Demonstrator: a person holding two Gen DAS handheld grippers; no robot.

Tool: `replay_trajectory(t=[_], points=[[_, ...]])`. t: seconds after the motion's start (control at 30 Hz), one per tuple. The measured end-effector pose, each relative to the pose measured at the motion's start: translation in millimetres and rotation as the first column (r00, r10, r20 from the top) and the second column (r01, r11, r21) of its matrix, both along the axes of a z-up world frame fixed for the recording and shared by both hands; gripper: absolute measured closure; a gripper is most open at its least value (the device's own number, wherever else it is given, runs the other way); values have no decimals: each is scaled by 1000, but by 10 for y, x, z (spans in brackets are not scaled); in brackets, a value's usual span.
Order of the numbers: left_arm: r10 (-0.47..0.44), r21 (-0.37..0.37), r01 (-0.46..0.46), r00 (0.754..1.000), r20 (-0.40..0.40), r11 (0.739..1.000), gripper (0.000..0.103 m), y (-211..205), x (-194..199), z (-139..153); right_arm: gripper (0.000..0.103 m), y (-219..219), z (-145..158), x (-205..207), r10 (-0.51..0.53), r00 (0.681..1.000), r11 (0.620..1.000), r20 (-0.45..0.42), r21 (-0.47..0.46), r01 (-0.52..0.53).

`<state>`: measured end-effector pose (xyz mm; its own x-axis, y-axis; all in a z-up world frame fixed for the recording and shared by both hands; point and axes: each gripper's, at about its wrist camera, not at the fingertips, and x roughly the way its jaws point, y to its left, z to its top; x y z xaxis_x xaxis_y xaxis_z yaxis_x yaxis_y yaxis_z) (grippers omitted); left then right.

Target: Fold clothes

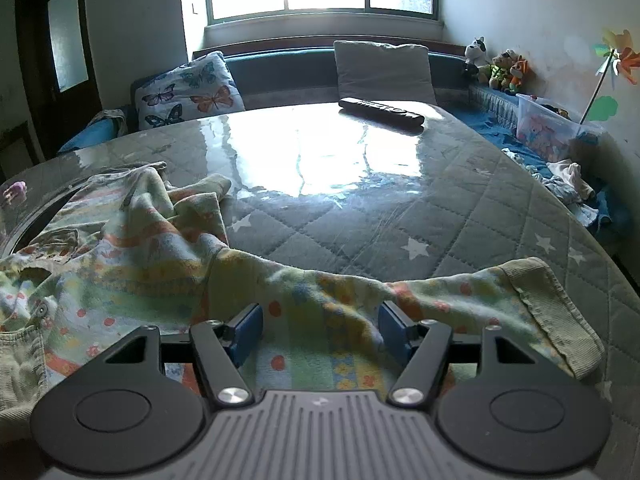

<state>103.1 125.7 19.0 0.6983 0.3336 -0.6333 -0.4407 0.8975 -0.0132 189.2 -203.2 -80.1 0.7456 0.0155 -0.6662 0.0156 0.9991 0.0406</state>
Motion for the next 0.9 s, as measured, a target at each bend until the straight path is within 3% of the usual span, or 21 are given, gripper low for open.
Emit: replay_trajectory(t=[0.13, 0.23, 0.4, 0.53, 0.67, 0.77, 0.9], points=[[82, -69, -84, 996, -31, 994, 94, 164, -239, -126, 33, 19, -13, 22, 6, 1000, 1000, -1, -12, -6], [99, -81, -104, 993, -63, 991, 91, 234, -332, -211, 32, 21, -13, 33, 8, 1000, 1000, -4, -16, -8], [111, -63, -115, 992, -55, 991, 69, 278, -363, -192, 32, 32, 12, 19, 10, 1000, 1000, -7, -4, -10], [126, -41, -129, 990, -68, 991, 69, 381, -280, -246, 32, 125, 86, -68, 56, 998, 998, 8, 16, -56], [121, -23, -123, 990, -67, 992, 69, 414, -236, -269, 32, 334, 179, -191, 179, 984, 982, 12, 62, -179], [119, -12, -120, 991, -64, 993, 70, 424, -206, -276, 32, 512, 251, -254, 279, 960, 955, 18, 101, -279], [112, 12, -112, 992, -61, 994, 82, 426, -162, -289, 32, 783, 355, -352, 408, 912, 901, 36, 146, -409]])
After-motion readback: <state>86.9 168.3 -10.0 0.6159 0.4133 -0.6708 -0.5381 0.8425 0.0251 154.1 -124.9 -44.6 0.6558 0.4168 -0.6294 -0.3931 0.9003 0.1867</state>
